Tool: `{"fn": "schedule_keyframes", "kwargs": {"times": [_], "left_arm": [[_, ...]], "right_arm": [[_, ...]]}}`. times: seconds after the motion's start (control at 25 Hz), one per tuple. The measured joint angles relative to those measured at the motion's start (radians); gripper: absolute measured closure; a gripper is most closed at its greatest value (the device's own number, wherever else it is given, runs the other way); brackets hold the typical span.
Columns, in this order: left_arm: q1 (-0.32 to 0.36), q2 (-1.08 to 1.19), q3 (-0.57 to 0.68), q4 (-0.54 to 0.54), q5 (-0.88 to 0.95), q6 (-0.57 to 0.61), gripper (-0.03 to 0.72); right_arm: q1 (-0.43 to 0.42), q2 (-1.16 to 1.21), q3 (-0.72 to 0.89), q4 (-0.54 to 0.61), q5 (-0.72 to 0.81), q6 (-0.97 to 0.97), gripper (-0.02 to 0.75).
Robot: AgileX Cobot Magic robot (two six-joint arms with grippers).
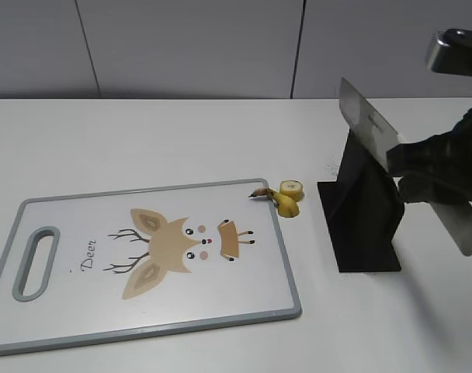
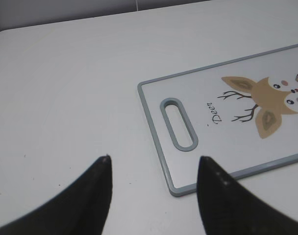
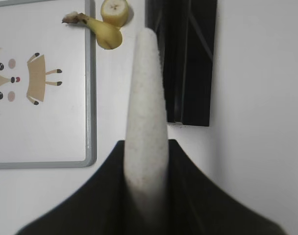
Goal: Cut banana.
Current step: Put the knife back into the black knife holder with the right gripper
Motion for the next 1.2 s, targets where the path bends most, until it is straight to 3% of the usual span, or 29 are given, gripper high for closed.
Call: {"fn": "schedule_keyframes", "kwargs": {"times": [0.28,1.2], "left_arm": [[0.000,0.000,0.000,0.000,0.000,0.000,0.160],[0.000,0.000,0.000,0.000,0.000,0.000,0.160]], "right_arm": [[0.000,-0.093,0.002,-0.058,0.012,0.077,0.565],[0.000,0.127,0.035,-0.022,-0.031,0.072,0.566]]}}
